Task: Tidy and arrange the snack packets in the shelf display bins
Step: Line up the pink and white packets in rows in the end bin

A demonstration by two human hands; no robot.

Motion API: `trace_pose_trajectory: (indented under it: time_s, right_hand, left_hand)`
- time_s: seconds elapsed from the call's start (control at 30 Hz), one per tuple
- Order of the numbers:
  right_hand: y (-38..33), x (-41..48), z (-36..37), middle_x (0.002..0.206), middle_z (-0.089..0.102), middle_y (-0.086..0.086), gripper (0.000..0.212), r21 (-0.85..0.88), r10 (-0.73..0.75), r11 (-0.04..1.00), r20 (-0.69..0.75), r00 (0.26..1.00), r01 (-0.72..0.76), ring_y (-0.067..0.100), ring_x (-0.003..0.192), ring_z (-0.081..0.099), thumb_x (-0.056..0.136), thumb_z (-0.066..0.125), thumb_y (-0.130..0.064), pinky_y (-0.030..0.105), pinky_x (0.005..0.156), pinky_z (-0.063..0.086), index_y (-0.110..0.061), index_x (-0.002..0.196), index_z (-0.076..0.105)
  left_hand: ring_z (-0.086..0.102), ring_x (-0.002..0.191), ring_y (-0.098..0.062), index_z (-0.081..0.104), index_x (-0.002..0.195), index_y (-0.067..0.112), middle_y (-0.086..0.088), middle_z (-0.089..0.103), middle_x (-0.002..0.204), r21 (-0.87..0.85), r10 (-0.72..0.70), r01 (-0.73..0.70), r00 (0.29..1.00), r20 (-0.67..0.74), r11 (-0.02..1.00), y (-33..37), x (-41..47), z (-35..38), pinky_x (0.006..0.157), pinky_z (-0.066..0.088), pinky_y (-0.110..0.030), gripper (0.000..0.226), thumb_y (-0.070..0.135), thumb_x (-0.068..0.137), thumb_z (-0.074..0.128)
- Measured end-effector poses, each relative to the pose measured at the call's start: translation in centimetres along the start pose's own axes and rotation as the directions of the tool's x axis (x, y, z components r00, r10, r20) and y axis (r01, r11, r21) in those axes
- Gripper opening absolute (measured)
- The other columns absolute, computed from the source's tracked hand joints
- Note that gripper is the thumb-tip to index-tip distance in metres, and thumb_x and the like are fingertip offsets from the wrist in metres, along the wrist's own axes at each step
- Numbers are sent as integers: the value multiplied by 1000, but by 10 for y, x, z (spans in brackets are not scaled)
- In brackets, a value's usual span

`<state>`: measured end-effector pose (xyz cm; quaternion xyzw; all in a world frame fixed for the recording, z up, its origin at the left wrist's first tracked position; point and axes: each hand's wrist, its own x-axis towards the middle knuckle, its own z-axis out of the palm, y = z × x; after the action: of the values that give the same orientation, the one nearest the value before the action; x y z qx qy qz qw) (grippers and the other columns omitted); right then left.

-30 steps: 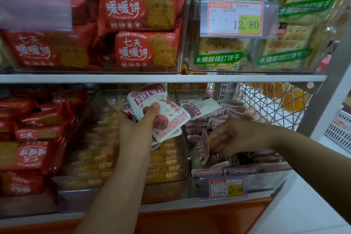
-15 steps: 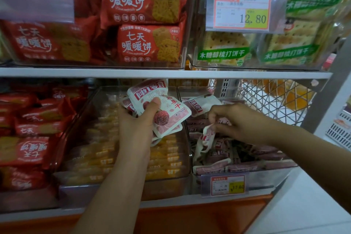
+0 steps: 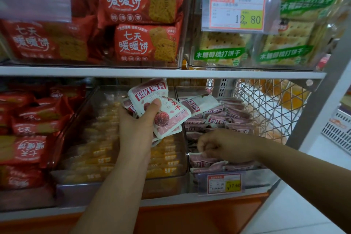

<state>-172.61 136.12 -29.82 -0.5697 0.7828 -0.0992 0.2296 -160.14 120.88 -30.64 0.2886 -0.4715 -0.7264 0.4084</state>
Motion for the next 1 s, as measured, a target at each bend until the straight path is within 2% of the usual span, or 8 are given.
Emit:
trace_pose_trajectory:
  time_s: [0.13, 0.27, 0.33, 0.43, 0.53, 0.73, 0.9, 1.0]
  right_hand:
    - [2, -13, -3, 75, 50, -43, 19, 117, 60, 991, 77, 995, -68, -27, 73, 44, 100, 41, -25, 1, 70, 33, -19, 90, 57]
    - [1, -26, 5, 113, 55, -19, 23, 168, 93, 980, 71, 993, -103, 5, 102, 56, 99, 41, -32, 28, 91, 45, -30, 118, 53]
    - [-2, -29, 1, 119, 45, -32, 32, 201, 99, 974, 53, 994, -108, -3, 108, 52, 99, 40, -32, 14, 92, 42, -33, 130, 45]
    - [4, -22, -17, 108, 51, -28, 27, 205, 142, 973, -183, 973, -104, -7, 102, 50, 97, 45, -32, -1, 79, 33, -34, 122, 54]
    - [28, 5, -32, 108, 64, -6, 20, 174, 173, 980, -503, 847, -97, 11, 99, 60, 92, 58, -21, 19, 84, 45, -22, 111, 62]
    - [57, 66, -37, 140, 46, 7, 59, -194, 128, 940, -565, 815, -282, 28, 127, 40, 81, 68, -24, 35, 103, 36, -21, 136, 46]
    - [61, 82, -36, 128, 59, 3, 42, -342, 88, 864, -620, 780, -369, 26, 112, 57, 86, 58, -15, 38, 86, 50, -30, 126, 57]
    - [70, 79, -41, 107, 69, 5, 32, -401, -27, 826, -730, 683, -396, 24, 82, 66, 90, 55, -15, 30, 64, 51, -32, 115, 64]
  left_hand:
    - [70, 84, -12, 55, 117, 22, 6, 69, 102, 3, 1, -1, 1000, 1, 1000, 0, 0, 1, 62, 58, -34, 46, 24, 76, 76]
    - [69, 85, -12, 54, 117, 25, 10, 67, 101, 18, 4, -4, 1000, 1, 1000, 0, -1, 3, 57, 57, -29, 46, 25, 77, 76]
    - [69, 87, -13, 53, 119, 25, 9, 67, 103, 27, 5, -5, 1000, 5, 1000, -1, -2, 4, 57, 58, -30, 47, 26, 77, 75]
    - [68, 89, -14, 53, 120, 24, 9, 67, 104, 32, 9, -9, 1000, 3, 999, -1, -2, 6, 59, 59, -30, 48, 24, 77, 75]
    - [68, 85, -12, 54, 120, 24, 10, 66, 102, 47, 12, -11, 1000, -7, 999, -1, -2, 7, 54, 57, -27, 47, 26, 78, 74]
    - [68, 87, -12, 55, 119, 24, 11, 67, 100, 27, 17, -17, 1000, -4, 1000, 1, 1, 8, 60, 58, -30, 46, 24, 77, 74]
    - [68, 88, -13, 55, 117, 25, 11, 67, 101, 23, 18, -18, 1000, -4, 1000, 3, 7, 3, 66, 59, -34, 45, 26, 77, 75]
    - [67, 84, -8, 56, 114, 26, 14, 66, 97, 14, 30, -30, 1000, 1, 999, 4, 8, 2, 60, 56, -26, 41, 25, 77, 74]
